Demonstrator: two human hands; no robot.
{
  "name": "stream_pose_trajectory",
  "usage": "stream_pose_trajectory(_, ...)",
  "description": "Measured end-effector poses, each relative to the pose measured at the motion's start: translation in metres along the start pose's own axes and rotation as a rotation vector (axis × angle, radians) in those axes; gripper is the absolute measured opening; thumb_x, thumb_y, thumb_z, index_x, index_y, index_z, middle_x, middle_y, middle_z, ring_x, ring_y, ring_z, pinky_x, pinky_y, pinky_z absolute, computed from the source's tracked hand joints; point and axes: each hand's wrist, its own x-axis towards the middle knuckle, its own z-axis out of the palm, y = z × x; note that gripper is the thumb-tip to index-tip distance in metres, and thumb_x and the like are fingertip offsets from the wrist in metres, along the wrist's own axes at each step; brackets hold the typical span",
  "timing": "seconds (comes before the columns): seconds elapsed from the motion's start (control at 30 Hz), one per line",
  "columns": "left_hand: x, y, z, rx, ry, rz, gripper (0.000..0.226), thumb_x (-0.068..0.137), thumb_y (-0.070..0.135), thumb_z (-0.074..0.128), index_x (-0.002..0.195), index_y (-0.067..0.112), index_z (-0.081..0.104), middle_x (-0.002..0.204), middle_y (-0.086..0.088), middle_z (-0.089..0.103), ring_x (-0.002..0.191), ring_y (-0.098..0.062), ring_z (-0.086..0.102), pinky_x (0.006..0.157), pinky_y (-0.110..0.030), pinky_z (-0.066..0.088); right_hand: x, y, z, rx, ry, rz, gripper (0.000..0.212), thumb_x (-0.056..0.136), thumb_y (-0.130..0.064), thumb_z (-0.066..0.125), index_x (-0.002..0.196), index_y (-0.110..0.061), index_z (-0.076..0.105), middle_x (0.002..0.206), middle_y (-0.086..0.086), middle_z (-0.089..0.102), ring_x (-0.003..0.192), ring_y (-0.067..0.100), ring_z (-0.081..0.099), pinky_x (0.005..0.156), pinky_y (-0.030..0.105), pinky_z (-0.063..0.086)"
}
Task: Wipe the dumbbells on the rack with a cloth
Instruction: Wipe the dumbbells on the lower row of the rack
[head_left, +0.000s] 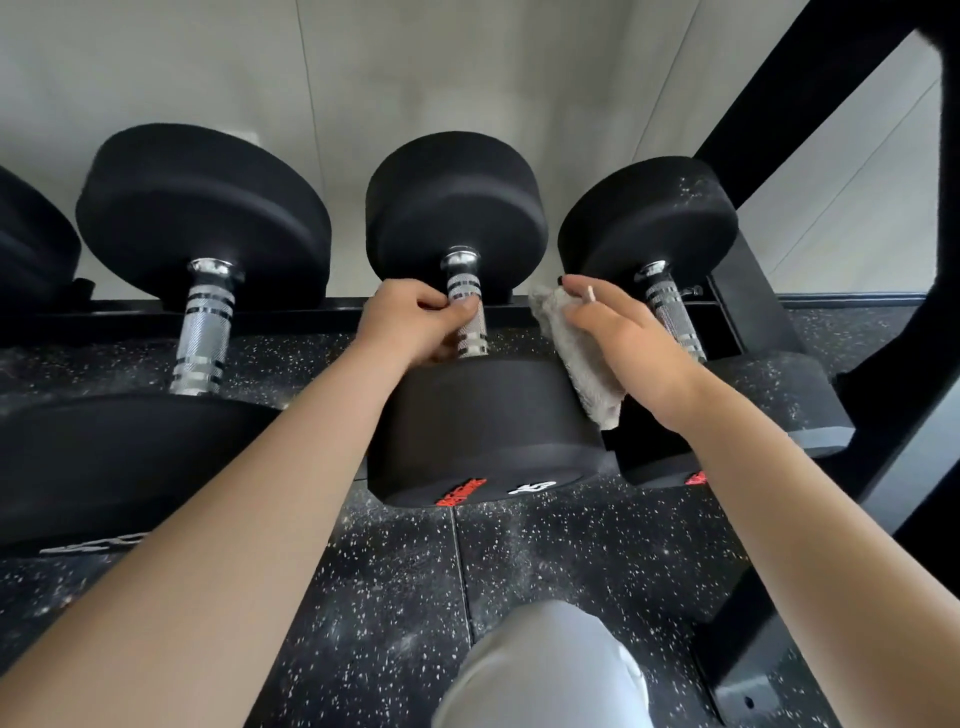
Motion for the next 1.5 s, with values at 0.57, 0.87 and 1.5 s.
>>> stream_pose_trajectory(0.57,0.0,0.087,0.066,-0.184,-0.352,0.025,0.016,0.093,0.029,0.061,0.098,0.014,0.061,0.081,-0.01,0.068,0.066,-0.015,0.067,0.056,-0.022,0.057,0.032,0.006,-0.088,-0.224,0.322,-0.161,0.042,0.088,-0.041,0.07,0.114,-0.017,0.047,0.098,-0.004,0.056,0.084,0.01,0.058,0.052,0.017,0.048)
stream_pose_trajectory(0.87,0.004,0.107,0.141,-0.213,-0.41,-0.13,0.016,0.094,0.023,0.06,0.103,0.01,0.06,0.083,-0.009,0.061,0.071,-0.016,0.062,0.065,-0.027,0.056,0.045,0.02,-0.158,-0.373,0.27,0.03,0.042,0.09,-0.041,0.069,0.107,-0.012,0.044,0.088,0.008,0.056,0.062,0.023,0.057,0.052,0.035,0.049)
stream_pose_trajectory(1.5,0.014,0.097,0.176,-0.539,-0.237,-0.307,0.003,0.091,0.009,0.063,0.094,0.01,0.063,0.088,-0.011,0.063,0.075,-0.019,0.063,0.065,-0.029,0.057,0.103,0.048,-0.14,-0.415,0.209,-0.065,0.029,0.072,-0.026,0.087,0.083,-0.005,0.07,0.073,0.002,0.061,0.064,0.01,0.053,0.056,0.021,0.046)
